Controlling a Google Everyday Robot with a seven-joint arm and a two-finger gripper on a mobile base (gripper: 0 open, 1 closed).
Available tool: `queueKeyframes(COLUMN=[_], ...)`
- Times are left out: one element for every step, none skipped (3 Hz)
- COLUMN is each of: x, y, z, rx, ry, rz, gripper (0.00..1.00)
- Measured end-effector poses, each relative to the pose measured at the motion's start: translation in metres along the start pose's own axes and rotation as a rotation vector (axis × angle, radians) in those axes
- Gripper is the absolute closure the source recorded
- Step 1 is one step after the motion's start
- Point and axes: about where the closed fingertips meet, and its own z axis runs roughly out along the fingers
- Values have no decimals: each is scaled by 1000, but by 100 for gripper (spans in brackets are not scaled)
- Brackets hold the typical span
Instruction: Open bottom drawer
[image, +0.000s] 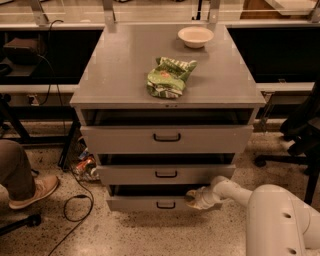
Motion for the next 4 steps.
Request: queueKeyframes(x=[-4,-3,-4,2], y=[-1,3,3,36], z=[-6,-4,-5,-4], rx=[0,-11,-10,3], ry=[0,-3,-3,-4], rz=[0,0,0,2], gripper=[100,100,100,100])
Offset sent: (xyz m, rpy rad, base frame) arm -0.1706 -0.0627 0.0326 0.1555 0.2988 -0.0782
